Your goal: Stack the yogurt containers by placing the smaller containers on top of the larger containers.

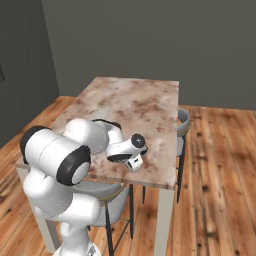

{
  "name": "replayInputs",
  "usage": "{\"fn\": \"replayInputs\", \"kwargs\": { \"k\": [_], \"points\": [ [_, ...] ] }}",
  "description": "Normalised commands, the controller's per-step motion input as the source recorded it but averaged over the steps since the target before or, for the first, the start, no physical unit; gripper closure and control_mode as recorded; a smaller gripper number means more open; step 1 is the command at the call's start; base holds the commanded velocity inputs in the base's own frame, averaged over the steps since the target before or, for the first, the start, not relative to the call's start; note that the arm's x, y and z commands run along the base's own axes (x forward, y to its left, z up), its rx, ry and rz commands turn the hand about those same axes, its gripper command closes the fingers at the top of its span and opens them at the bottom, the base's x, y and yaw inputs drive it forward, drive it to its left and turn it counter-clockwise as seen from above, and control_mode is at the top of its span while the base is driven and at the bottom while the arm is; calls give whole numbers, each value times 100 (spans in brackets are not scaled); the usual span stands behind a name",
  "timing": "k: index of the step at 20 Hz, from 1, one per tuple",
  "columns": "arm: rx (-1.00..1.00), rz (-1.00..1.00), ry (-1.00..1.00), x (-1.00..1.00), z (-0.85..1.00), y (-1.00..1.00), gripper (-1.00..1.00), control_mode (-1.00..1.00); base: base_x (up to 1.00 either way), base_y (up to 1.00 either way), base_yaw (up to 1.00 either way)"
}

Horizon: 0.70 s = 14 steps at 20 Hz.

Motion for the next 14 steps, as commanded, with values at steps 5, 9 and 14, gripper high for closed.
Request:
{"fn": "replayInputs", "kwargs": {
  "k": [5,9,14],
  "points": [
    [0,0,0,12,-14,0,-100,-100,0,0,0],
    [0,0,0,14,-14,0,-100,-100,0,0,0],
    [0,0,0,14,-14,0,-100,-100,0,0,0]
  ]
}}
